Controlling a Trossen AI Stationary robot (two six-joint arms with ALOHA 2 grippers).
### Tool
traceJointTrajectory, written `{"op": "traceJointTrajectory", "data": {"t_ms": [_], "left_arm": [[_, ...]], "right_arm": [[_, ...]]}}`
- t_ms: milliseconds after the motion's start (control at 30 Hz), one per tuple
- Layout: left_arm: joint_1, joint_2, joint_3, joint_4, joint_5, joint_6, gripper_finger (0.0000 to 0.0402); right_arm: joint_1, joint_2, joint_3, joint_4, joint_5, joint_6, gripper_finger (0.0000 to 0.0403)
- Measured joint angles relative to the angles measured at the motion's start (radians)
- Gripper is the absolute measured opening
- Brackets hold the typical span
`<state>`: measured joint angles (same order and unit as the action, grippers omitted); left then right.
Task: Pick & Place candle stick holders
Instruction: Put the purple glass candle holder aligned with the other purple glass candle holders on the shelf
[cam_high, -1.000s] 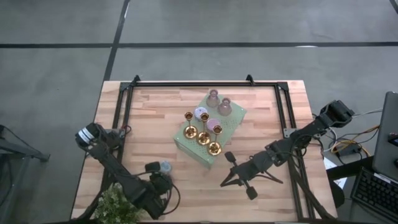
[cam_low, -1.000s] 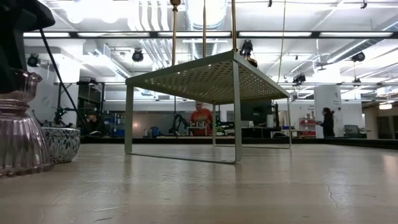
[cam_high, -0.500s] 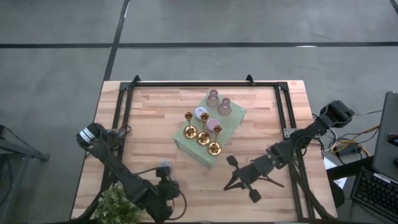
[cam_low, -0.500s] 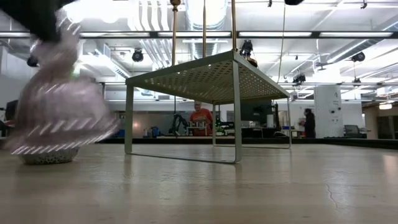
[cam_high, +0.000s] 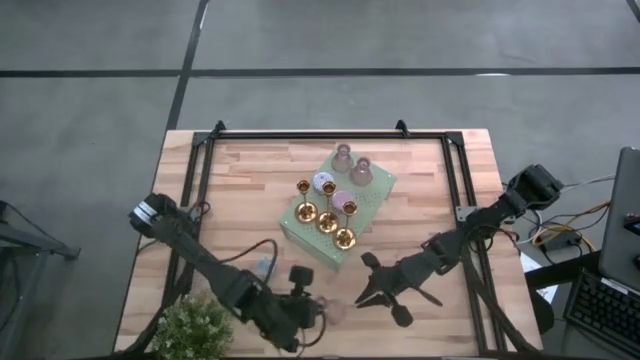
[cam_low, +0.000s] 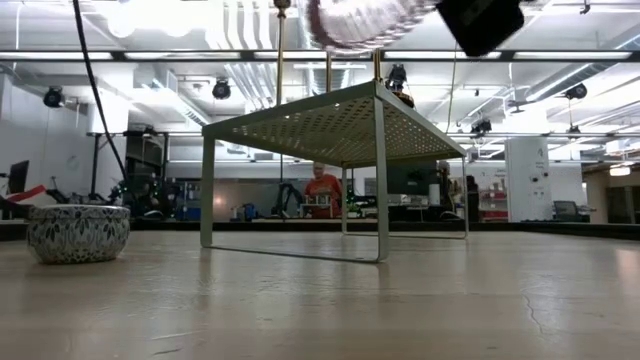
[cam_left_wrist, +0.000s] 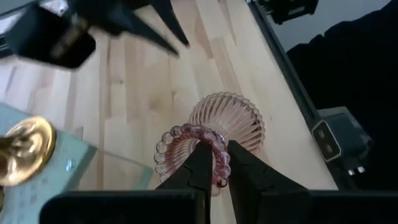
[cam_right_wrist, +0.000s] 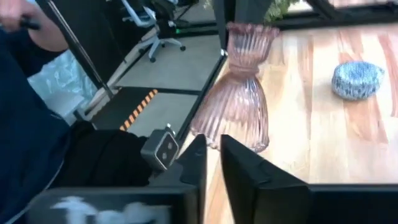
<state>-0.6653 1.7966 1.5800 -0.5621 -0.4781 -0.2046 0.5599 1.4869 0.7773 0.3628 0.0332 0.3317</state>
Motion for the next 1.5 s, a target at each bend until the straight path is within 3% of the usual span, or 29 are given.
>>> {"op": "traceJointTrajectory", "data": {"t_ms": [367,567,967,1233,1500], "left_arm": [[0.048,0.0,-0.031,0.099,0.07,0.111,0.0032],[0.051,0.004,-0.031,0.18,0.101,0.164,0.0032],[0.055,0.052,-0.032,0.263,0.121,0.227,0.0032],[0.055,0.049,-0.033,0.255,0.119,0.226,0.0032],[0.057,0.041,-0.033,0.255,0.117,0.228,0.0032]], "right_arm": [[-0.039,0.029,0.0,0.068,0.026,0.057,0.0187],[-0.051,0.088,0.005,0.167,0.022,0.069,0.0229],[-0.05,0.214,0.135,0.164,-0.045,0.071,0.0242],[-0.052,0.225,0.204,-0.031,-0.072,0.07,0.0227],[-0.052,0.228,0.223,-0.041,-0.073,0.062,0.0221]]}}
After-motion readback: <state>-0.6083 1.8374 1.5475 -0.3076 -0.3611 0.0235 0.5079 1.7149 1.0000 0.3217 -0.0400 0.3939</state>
